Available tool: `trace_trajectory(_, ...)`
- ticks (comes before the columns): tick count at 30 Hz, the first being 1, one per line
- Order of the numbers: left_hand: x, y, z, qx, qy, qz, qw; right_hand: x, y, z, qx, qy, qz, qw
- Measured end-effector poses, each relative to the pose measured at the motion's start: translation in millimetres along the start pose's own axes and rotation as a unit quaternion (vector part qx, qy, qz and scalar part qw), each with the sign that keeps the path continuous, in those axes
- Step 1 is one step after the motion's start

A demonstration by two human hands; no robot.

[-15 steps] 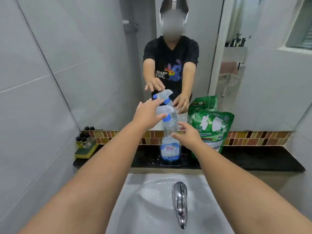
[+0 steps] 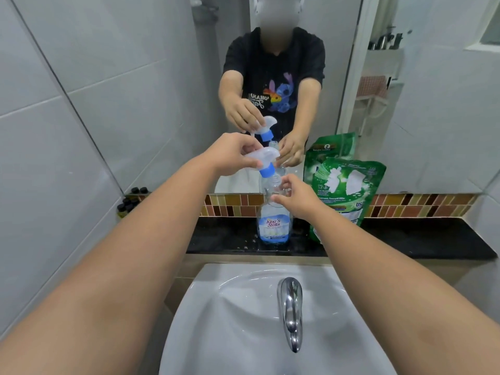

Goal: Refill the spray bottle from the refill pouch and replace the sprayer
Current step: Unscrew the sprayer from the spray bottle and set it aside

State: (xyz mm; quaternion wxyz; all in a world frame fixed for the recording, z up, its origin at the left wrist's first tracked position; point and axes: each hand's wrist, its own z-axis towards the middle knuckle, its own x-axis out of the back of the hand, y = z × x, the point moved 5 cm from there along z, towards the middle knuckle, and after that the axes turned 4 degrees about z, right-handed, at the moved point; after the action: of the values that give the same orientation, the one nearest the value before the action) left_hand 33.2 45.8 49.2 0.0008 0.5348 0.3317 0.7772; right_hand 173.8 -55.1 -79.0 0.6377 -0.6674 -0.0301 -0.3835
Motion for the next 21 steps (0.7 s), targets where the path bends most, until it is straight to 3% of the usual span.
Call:
trace_trajectory(9,72,-18,-29,0.013,0.077,-0.110,0.991,0,1,-5,-0.005,-0.010,0.023,1.000)
trace_trajectory(17,77,-73,-89,0.099,0.132,-0.230,0.959,0,-7,-11,-0.004,-0.025,0.009,1.000)
trace_trajectory(21,77,-100,-116,0.134,0.203,-0.291,0.925,3,-7,-11,-0.011,-0.022,0.028,0.999)
